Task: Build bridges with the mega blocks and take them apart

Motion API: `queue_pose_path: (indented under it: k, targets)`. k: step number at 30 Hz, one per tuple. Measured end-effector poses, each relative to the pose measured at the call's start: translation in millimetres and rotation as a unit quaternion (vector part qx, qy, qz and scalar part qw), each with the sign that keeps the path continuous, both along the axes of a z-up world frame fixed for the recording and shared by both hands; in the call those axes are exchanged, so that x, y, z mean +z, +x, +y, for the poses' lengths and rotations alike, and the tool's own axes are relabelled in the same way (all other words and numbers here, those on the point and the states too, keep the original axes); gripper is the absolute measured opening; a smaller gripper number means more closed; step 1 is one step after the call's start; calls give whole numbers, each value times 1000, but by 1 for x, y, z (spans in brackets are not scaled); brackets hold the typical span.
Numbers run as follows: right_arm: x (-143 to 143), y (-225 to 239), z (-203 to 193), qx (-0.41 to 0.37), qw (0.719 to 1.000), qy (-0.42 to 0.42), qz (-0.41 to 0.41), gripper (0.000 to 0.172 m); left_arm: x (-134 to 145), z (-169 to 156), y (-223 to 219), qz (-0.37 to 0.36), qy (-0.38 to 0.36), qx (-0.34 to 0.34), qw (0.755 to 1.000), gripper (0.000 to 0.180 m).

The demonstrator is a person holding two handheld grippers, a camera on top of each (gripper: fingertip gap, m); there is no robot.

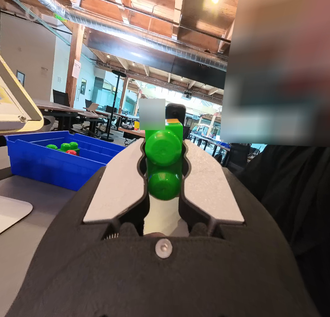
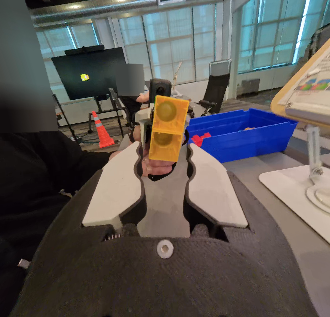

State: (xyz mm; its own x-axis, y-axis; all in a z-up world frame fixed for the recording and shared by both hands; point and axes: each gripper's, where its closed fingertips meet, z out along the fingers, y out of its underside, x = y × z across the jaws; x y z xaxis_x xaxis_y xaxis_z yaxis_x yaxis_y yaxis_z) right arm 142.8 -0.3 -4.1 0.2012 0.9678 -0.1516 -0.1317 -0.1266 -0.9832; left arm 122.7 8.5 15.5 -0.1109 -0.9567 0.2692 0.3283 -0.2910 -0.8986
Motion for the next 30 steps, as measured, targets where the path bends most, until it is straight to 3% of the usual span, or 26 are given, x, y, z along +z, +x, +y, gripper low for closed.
queue_pose_path:
  k: [4, 14, 21, 26, 30]
  targets:
    - [-7, -10, -5, 22, 1000, -16, -2, 36, 1, -6, 5, -6, 4, -6, 1000, 36]
    - [-2, -8, -7, 38, 999, -24, 27, 33, 3, -8, 7, -7, 15, -10, 1000, 36]
    - [6, 1, -5, 49, 995, -46, 67, 33, 4, -7, -1, 2, 28, 2, 1000, 52]
    - [4, -1, -8, 61, 995, -45, 66, 33, -9, -15, 10, 43, 27, -29, 998, 36]
    - [1, -2, -7, 56, 996, -41, 52, 33, -11, -15, 9, 42, 17, -36, 998, 36]
